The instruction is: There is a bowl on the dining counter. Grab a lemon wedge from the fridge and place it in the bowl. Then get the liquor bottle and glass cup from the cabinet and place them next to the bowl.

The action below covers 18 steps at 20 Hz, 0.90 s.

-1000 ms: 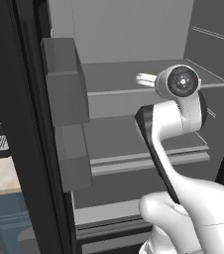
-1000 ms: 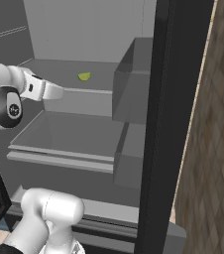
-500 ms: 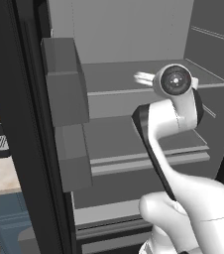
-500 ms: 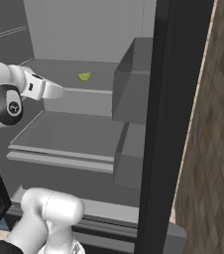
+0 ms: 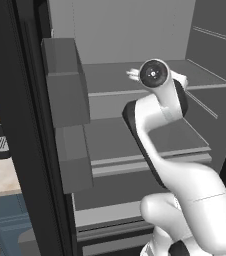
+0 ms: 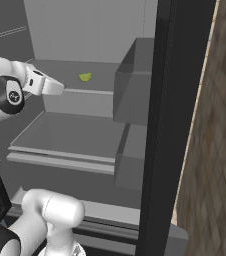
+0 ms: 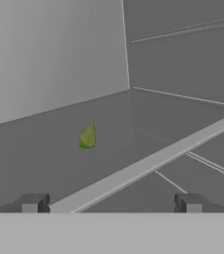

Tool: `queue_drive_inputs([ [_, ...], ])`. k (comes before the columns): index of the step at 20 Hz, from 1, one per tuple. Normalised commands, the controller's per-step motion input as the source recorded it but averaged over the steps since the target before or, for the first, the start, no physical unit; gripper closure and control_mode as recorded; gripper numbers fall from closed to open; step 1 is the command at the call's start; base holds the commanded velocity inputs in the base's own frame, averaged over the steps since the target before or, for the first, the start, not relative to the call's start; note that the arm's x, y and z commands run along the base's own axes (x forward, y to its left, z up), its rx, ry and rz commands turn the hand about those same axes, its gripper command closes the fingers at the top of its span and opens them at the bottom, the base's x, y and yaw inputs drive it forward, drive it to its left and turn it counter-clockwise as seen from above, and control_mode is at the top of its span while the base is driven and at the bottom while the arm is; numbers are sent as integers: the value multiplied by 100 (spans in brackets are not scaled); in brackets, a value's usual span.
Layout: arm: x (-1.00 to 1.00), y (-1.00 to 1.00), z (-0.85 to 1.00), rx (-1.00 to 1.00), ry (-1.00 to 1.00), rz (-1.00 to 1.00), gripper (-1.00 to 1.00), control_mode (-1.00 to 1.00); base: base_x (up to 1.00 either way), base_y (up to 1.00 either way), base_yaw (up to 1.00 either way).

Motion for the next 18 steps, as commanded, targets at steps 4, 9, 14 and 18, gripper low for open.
queue_drive_inputs([
  [4,32,-3,0,2,8,-2,-100,-100,0,0,0],
  [9,40,0,0,0,11,0,-100,-100,0,0,0],
  [14,38,0,0,0,10,0,-100,-100,0,0,0],
  [18,41,0,0,0,10,0,-100,-100,0,0,0],
])
